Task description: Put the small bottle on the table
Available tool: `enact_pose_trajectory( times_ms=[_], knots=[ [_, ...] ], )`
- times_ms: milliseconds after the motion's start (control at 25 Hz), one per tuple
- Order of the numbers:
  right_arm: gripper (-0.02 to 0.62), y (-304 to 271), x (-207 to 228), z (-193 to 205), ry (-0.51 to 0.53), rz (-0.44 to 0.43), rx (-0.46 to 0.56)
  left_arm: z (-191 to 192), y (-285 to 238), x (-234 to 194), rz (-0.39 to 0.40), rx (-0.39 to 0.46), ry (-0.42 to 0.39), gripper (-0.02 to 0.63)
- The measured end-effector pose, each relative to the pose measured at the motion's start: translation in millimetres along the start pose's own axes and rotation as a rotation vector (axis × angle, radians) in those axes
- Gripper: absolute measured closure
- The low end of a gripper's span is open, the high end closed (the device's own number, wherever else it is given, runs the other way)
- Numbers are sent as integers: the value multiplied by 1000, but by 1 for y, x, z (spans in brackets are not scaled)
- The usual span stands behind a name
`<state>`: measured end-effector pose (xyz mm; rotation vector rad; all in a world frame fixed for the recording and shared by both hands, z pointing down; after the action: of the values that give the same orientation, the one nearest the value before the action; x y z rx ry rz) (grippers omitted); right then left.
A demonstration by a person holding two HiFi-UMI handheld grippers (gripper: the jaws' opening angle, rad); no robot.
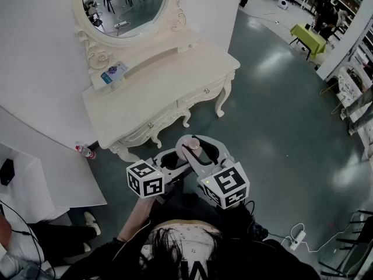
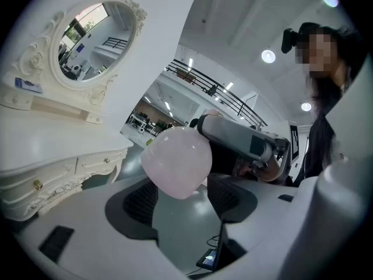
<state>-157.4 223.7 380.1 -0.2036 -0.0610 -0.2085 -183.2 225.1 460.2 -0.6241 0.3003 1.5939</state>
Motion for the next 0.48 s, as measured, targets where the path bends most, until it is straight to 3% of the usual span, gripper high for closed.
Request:
enact_pose_trajectory(
  times_ms=[480],
  knots=[
    [446,-6,-2,0,-21,-7,5,-1,5,-5,-12,-10,1,344]
  ],
)
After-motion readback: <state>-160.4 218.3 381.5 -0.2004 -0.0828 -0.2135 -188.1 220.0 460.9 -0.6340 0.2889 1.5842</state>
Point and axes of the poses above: the fingertips, and each gripper's own axes: y backward along the fingers, x to its right, z out of its underside, the point moved 2 cm from there along y, backward along the fingers, and after that the axes turned 1 degree about z, right-handed, at the moved point
